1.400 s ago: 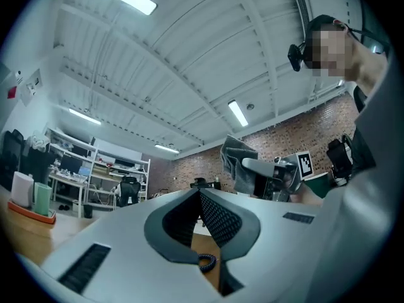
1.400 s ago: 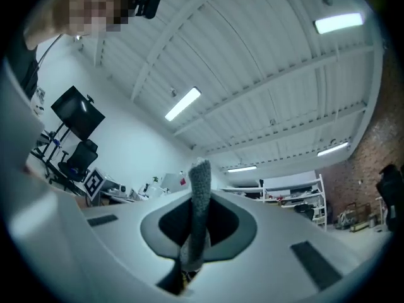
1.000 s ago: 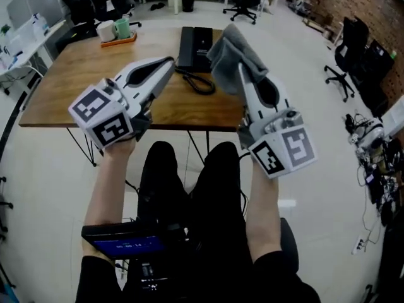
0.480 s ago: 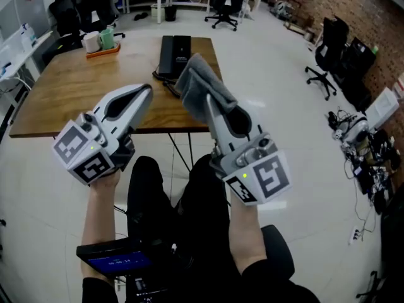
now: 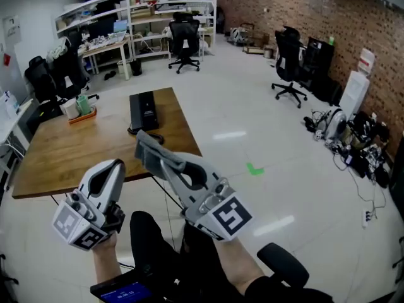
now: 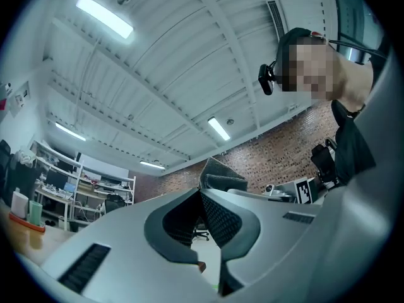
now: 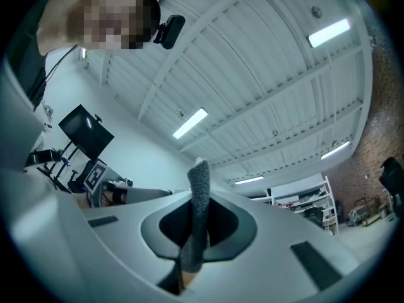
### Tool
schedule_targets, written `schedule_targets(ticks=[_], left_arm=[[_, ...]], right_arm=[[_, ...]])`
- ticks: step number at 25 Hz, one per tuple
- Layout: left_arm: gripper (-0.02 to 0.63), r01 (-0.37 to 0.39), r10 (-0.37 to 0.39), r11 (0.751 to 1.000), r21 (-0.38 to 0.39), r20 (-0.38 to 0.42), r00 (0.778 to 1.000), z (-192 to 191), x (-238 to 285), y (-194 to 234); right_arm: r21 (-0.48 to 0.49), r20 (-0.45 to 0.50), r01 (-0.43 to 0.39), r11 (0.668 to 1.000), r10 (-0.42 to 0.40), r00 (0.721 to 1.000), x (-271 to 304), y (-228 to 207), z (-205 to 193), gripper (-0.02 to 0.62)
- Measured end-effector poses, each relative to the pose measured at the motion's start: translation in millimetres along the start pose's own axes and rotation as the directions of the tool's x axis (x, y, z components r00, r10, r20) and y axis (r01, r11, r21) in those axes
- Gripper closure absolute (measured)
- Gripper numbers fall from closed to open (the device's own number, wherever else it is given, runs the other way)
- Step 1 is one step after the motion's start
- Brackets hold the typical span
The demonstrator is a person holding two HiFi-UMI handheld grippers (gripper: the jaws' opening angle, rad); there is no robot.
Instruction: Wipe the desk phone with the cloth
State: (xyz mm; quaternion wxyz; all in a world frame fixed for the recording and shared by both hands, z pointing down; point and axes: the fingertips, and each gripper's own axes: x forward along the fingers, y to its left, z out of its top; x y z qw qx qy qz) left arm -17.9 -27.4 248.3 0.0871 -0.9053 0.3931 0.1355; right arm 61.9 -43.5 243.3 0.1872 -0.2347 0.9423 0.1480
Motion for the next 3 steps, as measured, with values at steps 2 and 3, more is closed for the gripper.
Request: schedule_targets(ticks=[2,3], left_arm=[[0.612,0.000,0.000,1.000,-0.024,0.022,1.000,2.3,-8.7,-14.4],[0.612,-0.001,0.002,0.999,-0.037,0.033,0.999,3.7,-13.2,-21.4]], right_arm=[[0.028,-0.009,-0.001,1.000,0.002,1.000,-9.3,8.1,2.4,0.572],[0.042,-0.014,-0.002,0.999,0.002,1.000,-14.1,12.1,3.7,0.572]])
